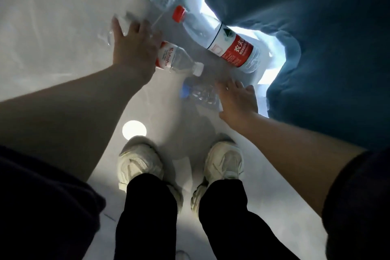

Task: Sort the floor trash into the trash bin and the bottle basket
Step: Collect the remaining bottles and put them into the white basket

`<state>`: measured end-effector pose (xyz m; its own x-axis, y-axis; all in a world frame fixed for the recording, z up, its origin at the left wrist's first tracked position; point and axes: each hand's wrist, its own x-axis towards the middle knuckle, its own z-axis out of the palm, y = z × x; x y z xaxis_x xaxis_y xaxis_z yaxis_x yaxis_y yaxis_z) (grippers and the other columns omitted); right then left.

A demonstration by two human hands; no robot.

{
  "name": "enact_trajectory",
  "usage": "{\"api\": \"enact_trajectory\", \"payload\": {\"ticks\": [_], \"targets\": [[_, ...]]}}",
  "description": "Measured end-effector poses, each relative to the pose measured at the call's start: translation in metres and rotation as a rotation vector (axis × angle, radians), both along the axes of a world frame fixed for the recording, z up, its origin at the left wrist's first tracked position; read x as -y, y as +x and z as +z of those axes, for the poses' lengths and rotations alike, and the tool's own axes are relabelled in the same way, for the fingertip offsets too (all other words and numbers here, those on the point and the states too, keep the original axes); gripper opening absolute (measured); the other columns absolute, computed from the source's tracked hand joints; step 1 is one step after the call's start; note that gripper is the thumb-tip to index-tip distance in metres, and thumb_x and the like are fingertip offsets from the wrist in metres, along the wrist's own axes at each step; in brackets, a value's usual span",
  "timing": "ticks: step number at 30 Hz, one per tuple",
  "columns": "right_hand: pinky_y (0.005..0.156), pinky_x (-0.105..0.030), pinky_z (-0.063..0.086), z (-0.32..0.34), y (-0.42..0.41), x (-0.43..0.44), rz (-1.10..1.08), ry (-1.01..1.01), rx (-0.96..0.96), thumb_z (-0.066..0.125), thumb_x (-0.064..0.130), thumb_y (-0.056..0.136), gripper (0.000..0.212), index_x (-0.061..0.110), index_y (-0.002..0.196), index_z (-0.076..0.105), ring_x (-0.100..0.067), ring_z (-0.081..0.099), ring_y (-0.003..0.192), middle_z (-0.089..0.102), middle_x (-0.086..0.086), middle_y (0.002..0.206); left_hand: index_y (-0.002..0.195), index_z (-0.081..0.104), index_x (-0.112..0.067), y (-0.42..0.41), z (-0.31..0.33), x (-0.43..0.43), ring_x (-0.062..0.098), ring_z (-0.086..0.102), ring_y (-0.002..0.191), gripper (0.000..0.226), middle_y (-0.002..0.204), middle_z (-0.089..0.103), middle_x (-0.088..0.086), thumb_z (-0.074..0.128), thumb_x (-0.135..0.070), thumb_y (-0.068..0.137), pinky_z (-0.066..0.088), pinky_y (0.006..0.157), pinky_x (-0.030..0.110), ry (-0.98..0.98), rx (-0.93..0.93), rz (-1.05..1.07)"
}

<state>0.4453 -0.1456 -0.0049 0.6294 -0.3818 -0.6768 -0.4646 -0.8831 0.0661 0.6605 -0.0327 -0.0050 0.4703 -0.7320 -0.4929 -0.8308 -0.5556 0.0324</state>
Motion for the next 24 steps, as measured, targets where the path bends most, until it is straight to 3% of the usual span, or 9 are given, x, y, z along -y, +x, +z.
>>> {"api": "enact_trajectory", "payload": {"ticks": [4,10,17,20,24], "targets": [[0.088,-0.041,0.042,0.041,0.000,-0.003,-0.017,0.038,0.010,0.076,0.032,0.076,0.073,0.021,0.130,0.029,-0.028,0.051,0.114,0.050,-0.009,0.128,0.136,0.035,-0.017,-0.014,0.041,-0.022,0.038,0.036,0.127,0.072,0.135,0.037,0.018,0.073,-0.024,0.076,0.022,0.105,0.067,0.100,-0.128,0.196],[0.093,-0.046,0.038,0.172,0.022,-0.001,0.042,0.088,0.027,0.077,0.039,0.072,0.080,0.021,0.134,0.029,-0.029,0.047,0.117,0.048,-0.010,0.129,0.131,0.037,-0.017,-0.019,0.171,-0.067,0.034,0.042,0.119,0.070,0.126,0.041,0.014,0.076,-0.026,0.074,0.031,0.101,0.065,0.086,-0.249,0.459],[0.086,-0.040,0.039,0.389,0.068,-0.027,-0.089,0.052,0.216,0.074,0.028,0.070,0.077,0.025,0.137,0.036,-0.027,0.048,0.117,0.049,-0.003,0.129,0.122,0.043,-0.016,-0.015,0.368,-0.106,0.035,0.051,0.106,0.064,0.116,0.048,0.013,0.077,-0.026,0.070,0.048,0.087,0.048,-0.169,-0.421,0.902],[0.088,-0.041,0.042,0.495,0.077,-0.046,-0.257,0.103,0.331,0.075,0.028,0.069,0.078,0.023,0.137,0.040,-0.029,0.048,0.117,0.051,-0.004,0.129,0.120,0.045,-0.015,-0.013,0.464,-0.116,0.032,0.055,0.097,0.065,0.112,0.052,0.012,0.080,-0.031,0.068,0.044,0.075,0.033,-0.313,-0.509,0.961],[0.089,-0.041,0.044,0.629,0.072,-0.076,-0.513,0.212,0.543,0.078,0.025,0.066,0.076,0.019,0.133,0.044,-0.029,0.051,0.114,0.055,-0.005,0.125,0.113,0.048,-0.015,-0.014,0.588,-0.132,0.031,0.056,0.093,0.061,0.106,0.057,0.010,0.081,-0.034,0.065,0.036,0.070,0.029,-0.417,-0.538,0.930]]}}
